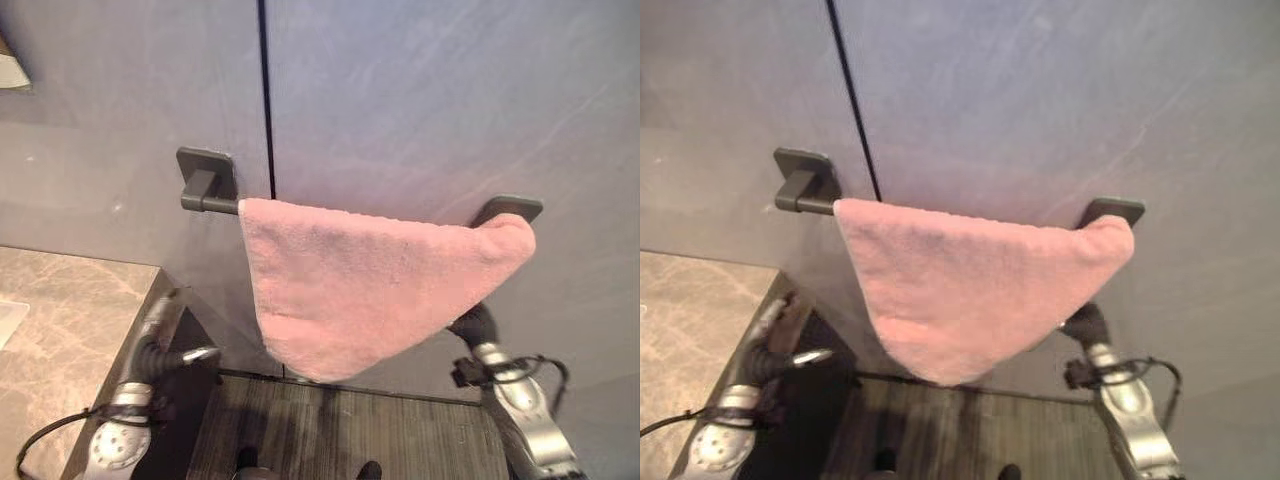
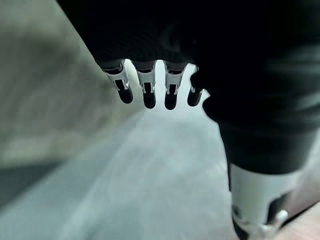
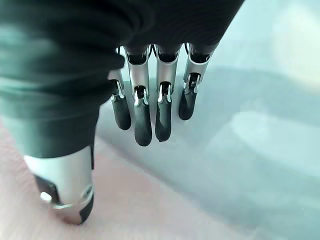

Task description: Put brush and paste in cup on sink, flatten towel.

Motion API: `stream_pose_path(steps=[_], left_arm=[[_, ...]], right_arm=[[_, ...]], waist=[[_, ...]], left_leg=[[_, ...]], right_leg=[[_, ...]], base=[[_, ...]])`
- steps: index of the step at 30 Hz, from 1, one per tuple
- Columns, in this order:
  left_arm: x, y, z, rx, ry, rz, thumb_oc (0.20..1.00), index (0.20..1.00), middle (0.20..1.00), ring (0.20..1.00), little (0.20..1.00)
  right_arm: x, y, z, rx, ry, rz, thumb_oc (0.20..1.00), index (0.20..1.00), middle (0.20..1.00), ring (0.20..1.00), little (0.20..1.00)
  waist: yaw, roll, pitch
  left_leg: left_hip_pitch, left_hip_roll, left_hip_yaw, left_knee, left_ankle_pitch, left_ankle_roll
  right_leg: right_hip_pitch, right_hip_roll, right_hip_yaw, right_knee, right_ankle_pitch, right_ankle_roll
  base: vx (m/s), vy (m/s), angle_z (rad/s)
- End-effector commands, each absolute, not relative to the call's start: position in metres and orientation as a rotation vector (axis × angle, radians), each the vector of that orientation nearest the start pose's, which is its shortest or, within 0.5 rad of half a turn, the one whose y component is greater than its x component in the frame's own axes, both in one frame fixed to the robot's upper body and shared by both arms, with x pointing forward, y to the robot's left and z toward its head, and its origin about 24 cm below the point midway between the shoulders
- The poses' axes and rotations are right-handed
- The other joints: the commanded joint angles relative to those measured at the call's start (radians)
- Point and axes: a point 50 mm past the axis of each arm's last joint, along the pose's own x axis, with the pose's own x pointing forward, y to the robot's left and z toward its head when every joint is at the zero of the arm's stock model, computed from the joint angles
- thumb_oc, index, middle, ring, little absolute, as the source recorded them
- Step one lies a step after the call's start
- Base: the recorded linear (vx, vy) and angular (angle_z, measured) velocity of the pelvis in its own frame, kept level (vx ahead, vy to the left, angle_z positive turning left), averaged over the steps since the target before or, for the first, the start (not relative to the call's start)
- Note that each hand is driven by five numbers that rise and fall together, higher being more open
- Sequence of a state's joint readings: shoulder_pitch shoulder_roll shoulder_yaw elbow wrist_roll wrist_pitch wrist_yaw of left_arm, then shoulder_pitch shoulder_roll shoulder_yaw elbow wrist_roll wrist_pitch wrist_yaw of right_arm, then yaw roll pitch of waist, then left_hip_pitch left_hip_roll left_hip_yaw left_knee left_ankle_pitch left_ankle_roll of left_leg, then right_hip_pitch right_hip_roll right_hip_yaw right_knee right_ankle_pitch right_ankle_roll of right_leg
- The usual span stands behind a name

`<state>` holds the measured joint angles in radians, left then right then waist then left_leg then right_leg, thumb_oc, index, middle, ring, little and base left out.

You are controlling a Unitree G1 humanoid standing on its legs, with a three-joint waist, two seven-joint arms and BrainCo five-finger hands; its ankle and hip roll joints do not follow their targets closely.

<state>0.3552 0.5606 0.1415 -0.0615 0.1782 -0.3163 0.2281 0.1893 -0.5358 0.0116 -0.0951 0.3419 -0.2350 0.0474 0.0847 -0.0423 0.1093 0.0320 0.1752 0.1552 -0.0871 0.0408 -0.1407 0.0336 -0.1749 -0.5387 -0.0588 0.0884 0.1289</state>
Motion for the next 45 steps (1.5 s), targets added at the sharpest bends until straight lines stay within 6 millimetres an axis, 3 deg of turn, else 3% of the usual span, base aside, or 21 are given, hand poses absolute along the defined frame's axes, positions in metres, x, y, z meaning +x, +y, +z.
stream_pose_path(steps=[1,5,6,7,11,17,20,25,33,45], left_arm=[[0.186,0.284,0.117,0.996,-0.42,0.199,1.0,1.0,1.0,1.0,1.0],[0.179,0.287,0.151,1.162,-0.573,0.201,1.0,1.0,1.0,1.0,1.0],[0.177,0.287,0.169,1.216,-0.654,0.217,1.0,1.0,1.0,1.0,1.0],[0.177,0.287,0.169,1.217,-0.654,0.217,1.0,1.0,1.0,1.0,1.0],[0.17,0.281,0.205,1.322,-0.827,0.233,1.0,1.0,1.0,1.0,1.0],[0.161,0.275,0.236,1.394,-0.969,0.256,1.0,1.0,1.0,1.0,1.0],[0.163,0.26,0.248,1.372,-1.054,0.179,1.0,1.0,1.0,1.0,1.0],[0.17,0.238,0.257,1.376,-1.112,-0.004,1.0,1.0,1.0,1.0,1.0],[0.185,0.21,0.243,1.441,-1.039,-0.383,1.0,1.0,1.0,1.0,1.0],[0.213,0.202,0.242,1.455,-0.976,-0.495,1.0,1.0,1.0,1.0,1.0]], right_arm=[[0.217,-0.243,0.134,-0.426,-0.439,0.088,1.0,1.0,1.0,1.0,1.0],[0.205,-0.252,0.161,-0.631,-0.545,0.038,1.0,1.0,1.0,1.0,1.0],[0.2,-0.252,0.177,-0.739,-0.616,0.023,1.0,1.0,1.0,1.0,1.0],[0.199,-0.252,0.177,-0.739,-0.616,0.022,1.0,1.0,1.0,1.0,1.0],[0.19,-0.248,0.209,-0.863,-0.775,-0.006,1.0,1.0,1.0,1.0,1.0],[0.184,-0.24,0.242,-0.985,-0.94,-0.014,1.0,1.0,1.0,1.0,1.0],[0.185,-0.23,0.252,-1.006,-1.008,0.03,1.0,1.0,1.0,1.0,1.0],[0.188,-0.215,0.262,-1.057,-1.072,0.109,1.0,1.0,1.0,1.0,1.0],[0.202,-0.185,0.267,-1.177,-1.069,0.395,1.0,1.0,1.0,1.0,1.0],[0.228,-0.166,0.262,-1.249,-0.999,0.53,1.0,1.0,1.0,1.0,1.0]], waist=[[-0.015,-0.035,-0.032],[-0.032,-0.03,-0.043],[-0.038,-0.025,-0.047],[-0.038,-0.025,-0.047],[-0.047,-0.02,-0.056],[-0.051,-0.017,-0.064],[-0.051,-0.015,-0.068],[-0.058,-0.014,-0.068],[-0.069,-0.009,-0.051],[-0.073,0.004,-0.026]], left_leg=[[-0.026,-0.001,0.039,0.0,0.033,0.021],[-0.019,0.0,0.043,0.0,0.029,0.017],[-0.016,-0.001,0.046,0.0,0.027,0.015],[-0.016,0.0,0.046,0.0,0.027,0.015],[-0.011,-0.001,0.051,0.0,0.024,0.014],[-0.005,-0.004,0.054,0.0,0.019,0.014],[-0.004,-0.006,0.052,0.0,0.018,0.014],[-0.005,-0.009,0.051,0.0,0.02,0.013],[-0.02,-0.012,0.061,0.0,0.036,0.005],[-0.059,-0.024,0.069,0.0,0.047,0.003]], right_leg=[[0.042,-0.088,0.022,0.067,0.016,0.082],[0.044,-0.088,0.029,0.064,0.016,0.088],[0.044,-0.088,0.032,0.062,0.017,0.091],[0.045,-0.088,0.033,0.062,0.017,0.091],[0.045,-0.089,0.041,0.056,0.02,0.094],[0.045,-0.09,0.051,0.051,0.023,0.097],[0.046,-0.091,0.053,0.048,0.023,0.096],[0.05,-0.09,0.054,0.045,0.024,0.096],[0.04,-0.089,0.064,0.031,0.04,0.101],[0.009,-0.103,0.068,-0.001,0.078,0.112]], base=[[0.0,0.0,0.0],[0.01,0.004,-0.01],[0.02,0.013,-0.05],[0.02,0.011,-0.05],[0.01,0.013,-0.04],[0.01,0.005,-0.01],[0.0,0.0,0.0],[0.0,0.0,0.0],[0.0,0.0,0.0],[-0.01,0.006,-0.03]])
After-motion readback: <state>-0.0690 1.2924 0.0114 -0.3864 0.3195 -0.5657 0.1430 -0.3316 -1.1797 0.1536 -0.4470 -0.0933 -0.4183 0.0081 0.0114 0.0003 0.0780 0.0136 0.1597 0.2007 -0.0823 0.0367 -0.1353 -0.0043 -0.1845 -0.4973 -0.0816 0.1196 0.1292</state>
